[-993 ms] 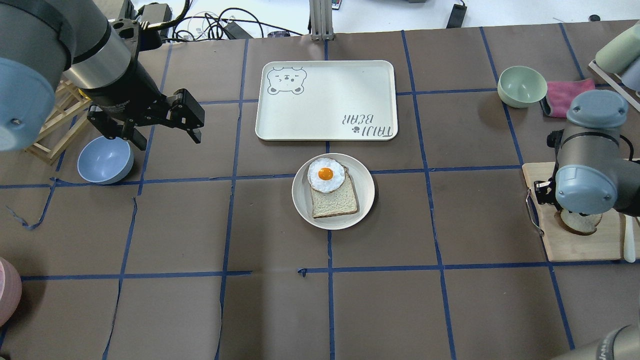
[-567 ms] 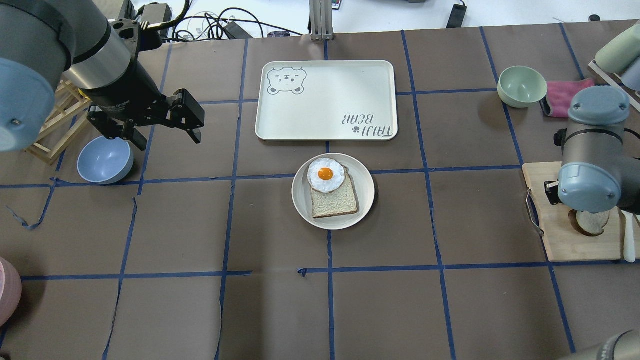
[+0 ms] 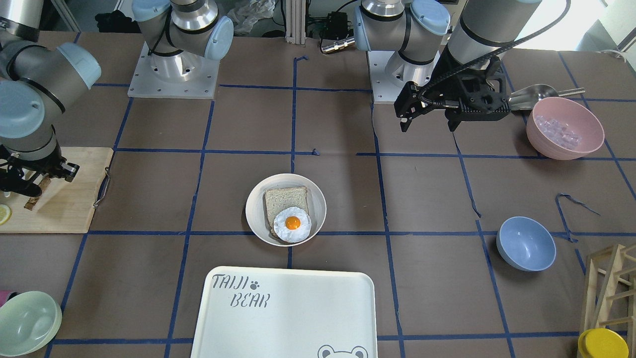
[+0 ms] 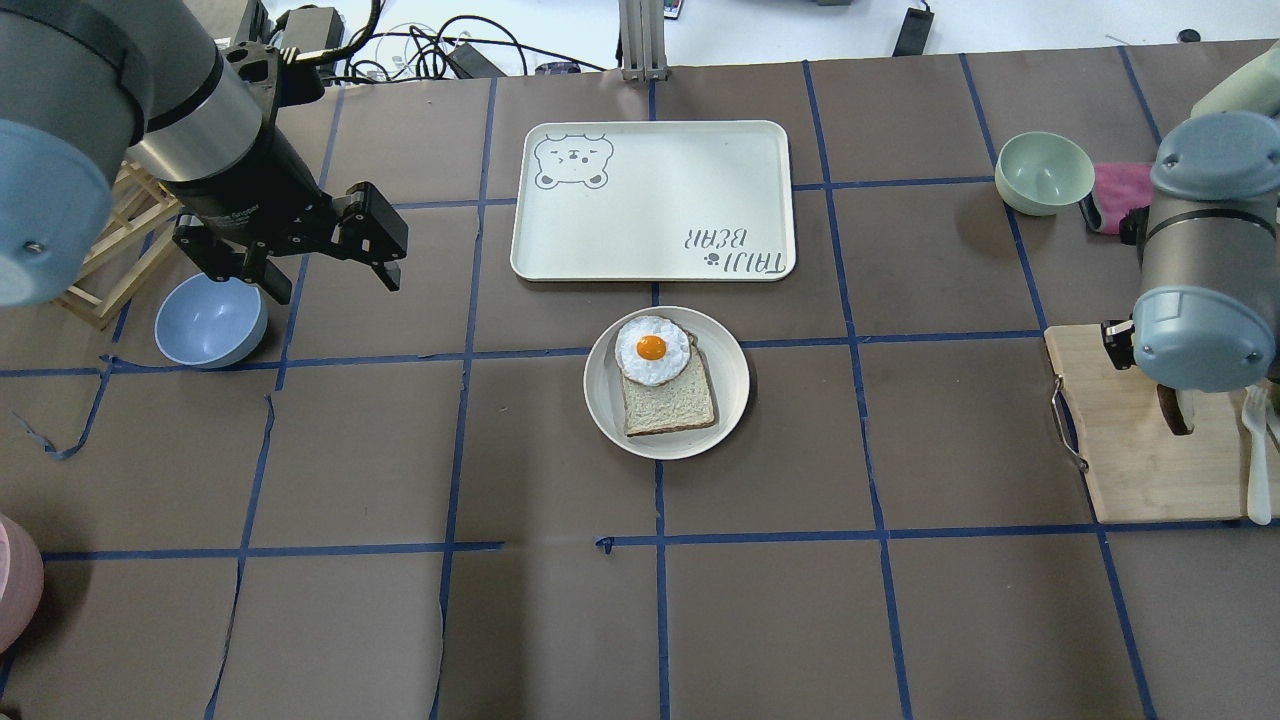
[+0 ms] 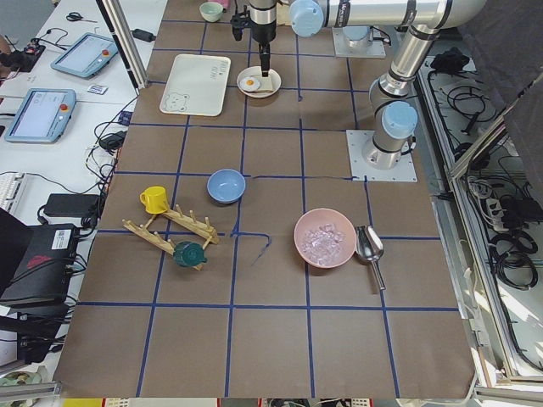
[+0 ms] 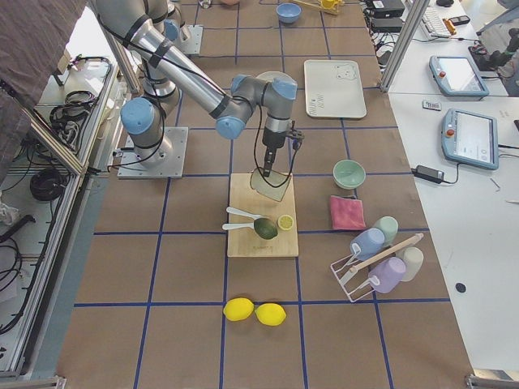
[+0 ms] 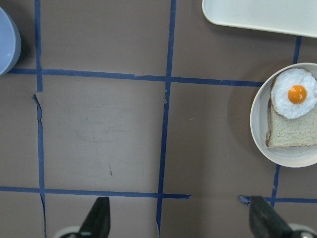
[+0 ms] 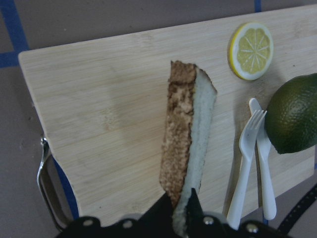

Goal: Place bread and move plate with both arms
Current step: 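Carry the bread slice with the right gripper over the egg plate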

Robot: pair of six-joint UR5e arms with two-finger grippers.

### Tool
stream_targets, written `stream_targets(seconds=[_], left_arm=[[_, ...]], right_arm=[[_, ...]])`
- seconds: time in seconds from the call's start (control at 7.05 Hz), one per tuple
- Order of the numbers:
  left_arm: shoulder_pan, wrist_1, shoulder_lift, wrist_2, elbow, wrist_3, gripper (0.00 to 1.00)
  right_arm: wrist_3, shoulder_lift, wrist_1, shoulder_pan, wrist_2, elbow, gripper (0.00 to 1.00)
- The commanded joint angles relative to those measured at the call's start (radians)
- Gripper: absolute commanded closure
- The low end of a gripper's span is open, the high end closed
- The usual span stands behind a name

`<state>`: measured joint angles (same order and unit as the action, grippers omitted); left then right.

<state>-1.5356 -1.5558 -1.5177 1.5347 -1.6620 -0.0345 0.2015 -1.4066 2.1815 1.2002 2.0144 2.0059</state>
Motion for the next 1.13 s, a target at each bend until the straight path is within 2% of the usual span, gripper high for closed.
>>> stream_targets(seconds=[0.0, 0.28, 0.43, 0.57, 0.85, 0.99], left_arm=[[0.000, 0.000, 0.001, -0.002, 0.001, -0.001, 0.00], [0.000, -0.001, -0.003, 0.004, -0.001, 0.001, 0.00], [0.000, 0.000, -0.004, 0.004, -0.001, 0.001, 0.00], [0.000, 0.000, -0.006, 0.004, -0.001, 0.001, 0.00], [0.000, 0.000, -0.006, 0.005, -0.001, 0.001, 0.00], [0.000, 0.000, -0.006, 0.004, -0.001, 0.001, 0.00]], right_arm=[[-0.040, -0.003, -0.234, 0.100, 0.001, -0.196, 1.00], [-0.173, 0.000, -0.377, 0.212, -0.008, -0.294, 1.00], [-0.183, -0.003, -0.444, 0.287, -0.026, -0.324, 1.00], [-0.201, -0.002, -0.450, 0.402, -0.051, -0.347, 1.00], [-0.494, 0.017, -0.445, 0.626, -0.199, -0.352, 1.00], [-0.624, 0.047, -0.418, 0.713, -0.236, -0.352, 1.00]])
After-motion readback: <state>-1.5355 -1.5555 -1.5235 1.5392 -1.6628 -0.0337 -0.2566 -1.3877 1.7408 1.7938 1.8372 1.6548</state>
